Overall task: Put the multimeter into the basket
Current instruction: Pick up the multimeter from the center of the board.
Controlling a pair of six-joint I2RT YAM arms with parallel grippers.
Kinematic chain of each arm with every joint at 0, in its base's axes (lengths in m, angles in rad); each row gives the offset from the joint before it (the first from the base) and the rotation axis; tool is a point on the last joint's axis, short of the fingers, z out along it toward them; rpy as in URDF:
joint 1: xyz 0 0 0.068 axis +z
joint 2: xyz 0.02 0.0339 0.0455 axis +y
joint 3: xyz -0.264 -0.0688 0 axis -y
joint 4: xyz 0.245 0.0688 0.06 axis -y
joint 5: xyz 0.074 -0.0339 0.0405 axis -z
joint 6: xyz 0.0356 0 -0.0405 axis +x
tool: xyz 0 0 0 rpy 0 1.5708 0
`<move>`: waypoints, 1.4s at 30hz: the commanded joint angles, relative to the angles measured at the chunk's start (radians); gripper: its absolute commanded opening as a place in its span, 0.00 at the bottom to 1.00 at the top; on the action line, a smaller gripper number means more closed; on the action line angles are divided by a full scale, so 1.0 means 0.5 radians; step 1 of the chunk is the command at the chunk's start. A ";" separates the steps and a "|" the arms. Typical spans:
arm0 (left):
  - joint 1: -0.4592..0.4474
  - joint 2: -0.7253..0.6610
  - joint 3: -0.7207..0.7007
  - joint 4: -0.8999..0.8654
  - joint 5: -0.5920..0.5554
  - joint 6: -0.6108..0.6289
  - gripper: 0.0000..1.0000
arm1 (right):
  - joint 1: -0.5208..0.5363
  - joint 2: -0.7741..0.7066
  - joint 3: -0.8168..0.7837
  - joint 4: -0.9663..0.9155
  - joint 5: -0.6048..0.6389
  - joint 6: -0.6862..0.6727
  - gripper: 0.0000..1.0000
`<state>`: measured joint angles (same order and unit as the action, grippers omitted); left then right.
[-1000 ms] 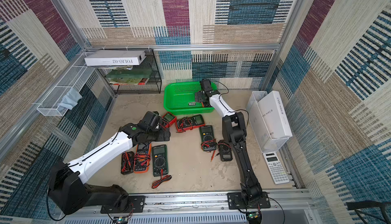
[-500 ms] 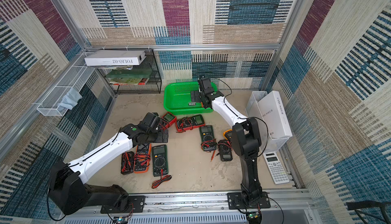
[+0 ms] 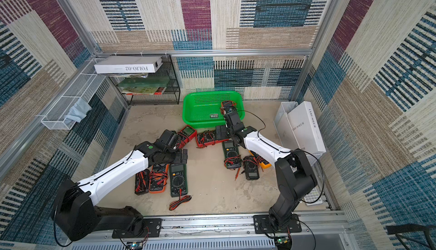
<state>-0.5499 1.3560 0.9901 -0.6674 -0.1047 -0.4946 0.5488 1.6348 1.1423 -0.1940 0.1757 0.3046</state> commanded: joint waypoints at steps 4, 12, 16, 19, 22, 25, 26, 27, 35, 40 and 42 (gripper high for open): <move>-0.008 -0.049 -0.065 0.064 0.098 -0.052 1.00 | 0.007 -0.161 -0.304 0.090 0.050 0.051 1.00; -0.034 -0.072 -0.146 0.156 0.154 -0.132 1.00 | -0.001 -0.203 -0.462 0.085 0.048 0.027 1.00; -0.046 -0.046 -0.161 0.172 0.169 -0.159 1.00 | -0.005 -0.161 -0.440 0.078 0.024 0.005 1.00; -0.053 -0.046 -0.151 0.160 0.168 -0.143 1.00 | -0.008 -0.125 -0.423 0.087 0.000 0.000 1.00; -0.055 -0.045 -0.146 0.147 0.157 -0.135 1.00 | -0.008 -0.076 -0.398 0.093 -0.016 -0.001 0.99; -0.058 -0.037 -0.148 0.150 0.163 -0.143 1.00 | -0.007 -0.015 -0.381 0.102 -0.028 -0.006 0.99; -0.060 -0.037 -0.151 0.150 0.163 -0.147 1.00 | -0.008 0.006 -0.377 0.106 -0.027 -0.005 1.00; -0.059 -0.037 -0.151 0.151 0.163 -0.147 1.00 | -0.008 0.023 -0.373 0.108 -0.026 -0.006 1.00; -0.059 -0.055 -0.153 0.147 0.154 -0.142 1.00 | -0.008 0.155 -0.378 0.144 -0.044 -0.002 1.00; -0.062 -0.052 -0.150 0.151 0.157 -0.135 1.00 | -0.008 0.211 -0.396 0.170 -0.068 0.008 1.00; -0.062 -0.052 -0.150 0.154 0.157 -0.139 1.00 | -0.002 0.232 -0.395 0.170 -0.083 0.021 1.00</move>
<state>-0.5808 1.3327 0.9115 -0.5987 -0.0269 -0.5648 0.5446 1.7409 0.9455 -0.1352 0.1490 0.3054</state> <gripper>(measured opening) 0.998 0.995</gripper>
